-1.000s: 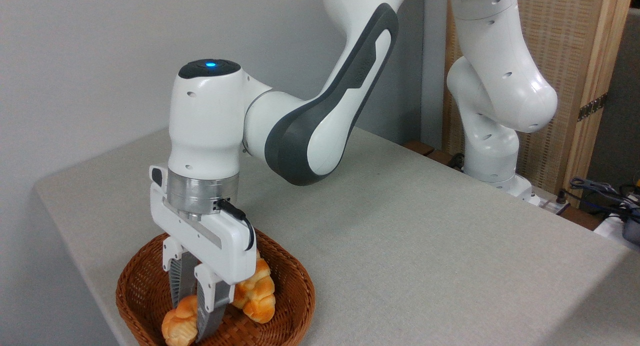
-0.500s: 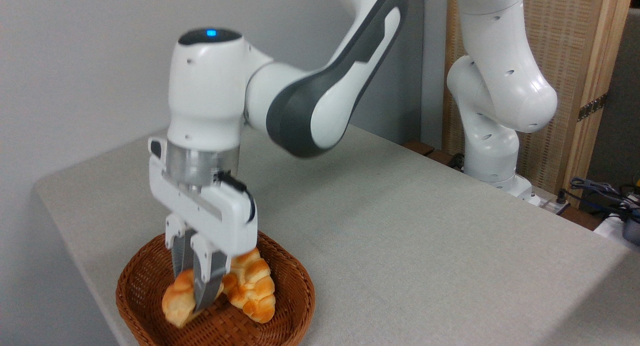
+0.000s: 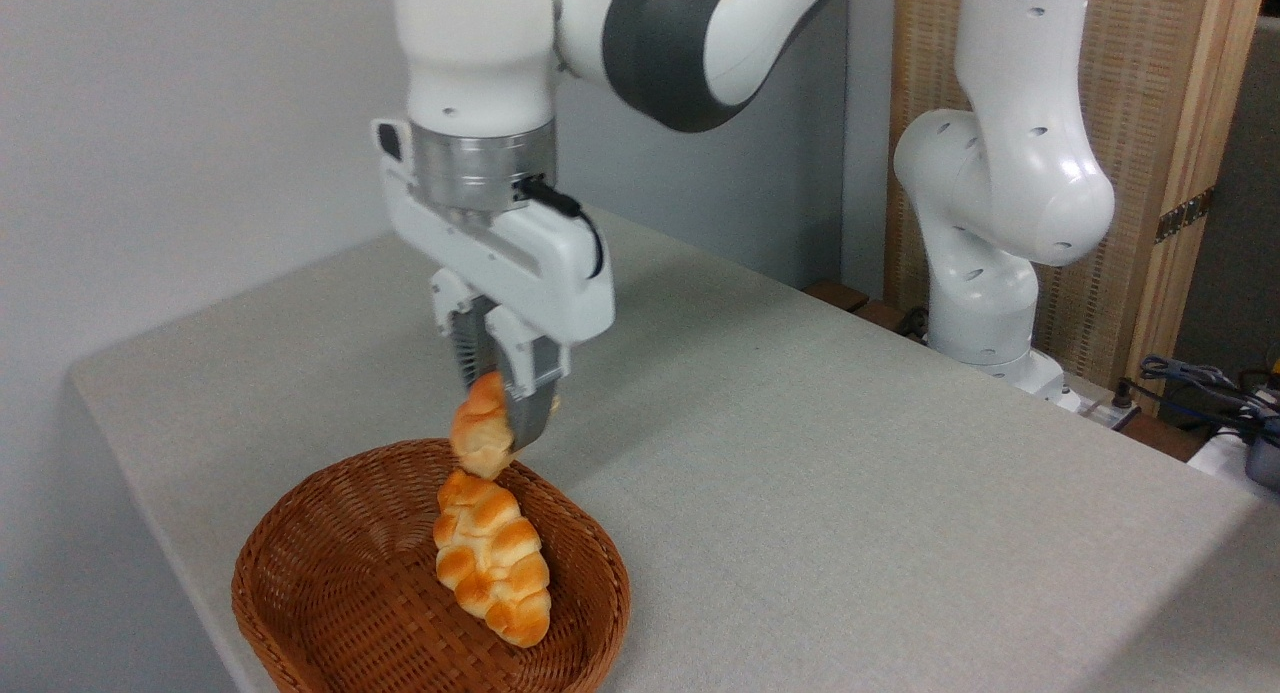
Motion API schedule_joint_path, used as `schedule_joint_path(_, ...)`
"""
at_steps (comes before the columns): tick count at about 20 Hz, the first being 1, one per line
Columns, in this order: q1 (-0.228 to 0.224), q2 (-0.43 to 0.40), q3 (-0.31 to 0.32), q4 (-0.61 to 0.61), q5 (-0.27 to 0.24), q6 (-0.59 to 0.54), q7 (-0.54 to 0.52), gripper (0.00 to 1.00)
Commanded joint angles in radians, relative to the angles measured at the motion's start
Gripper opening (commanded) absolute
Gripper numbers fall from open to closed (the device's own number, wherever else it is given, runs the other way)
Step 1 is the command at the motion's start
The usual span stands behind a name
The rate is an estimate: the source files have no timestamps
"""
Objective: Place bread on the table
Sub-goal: 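Lift the bun out of the basket and carry it beside the basket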
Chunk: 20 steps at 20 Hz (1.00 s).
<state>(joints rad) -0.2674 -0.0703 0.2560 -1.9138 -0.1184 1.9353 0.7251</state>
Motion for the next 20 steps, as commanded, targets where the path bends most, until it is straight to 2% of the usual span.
schedule_joint_path(1,-0.004,-0.100,0.005,-0.134,0.014,-0.048,0.017,0.41)
schedule_joint_path(4,-0.009,-0.132,0.003,-0.221,0.065,-0.053,0.034,0.42)
schedule_joint_path(6,-0.010,-0.129,0.003,-0.244,0.071,-0.052,0.034,0.49)
schedule_joint_path(7,-0.010,-0.120,0.003,-0.248,0.072,-0.052,0.036,0.66)
schedule_joint_path(8,-0.010,-0.111,0.003,-0.248,0.071,-0.050,0.039,0.92)
schedule_joint_path(9,-0.010,-0.099,0.003,-0.248,0.071,-0.050,0.039,1.00)
schedule_joint_path(12,-0.039,-0.056,0.003,-0.248,0.072,-0.050,0.037,1.00)
schedule_joint_path(13,-0.041,-0.048,0.002,-0.246,0.092,-0.047,0.036,1.00)
schedule_joint_path(14,-0.042,-0.048,0.002,-0.246,0.106,-0.045,0.034,1.00)
schedule_joint_path(20,-0.049,-0.057,0.002,-0.234,0.109,-0.045,0.033,1.00)
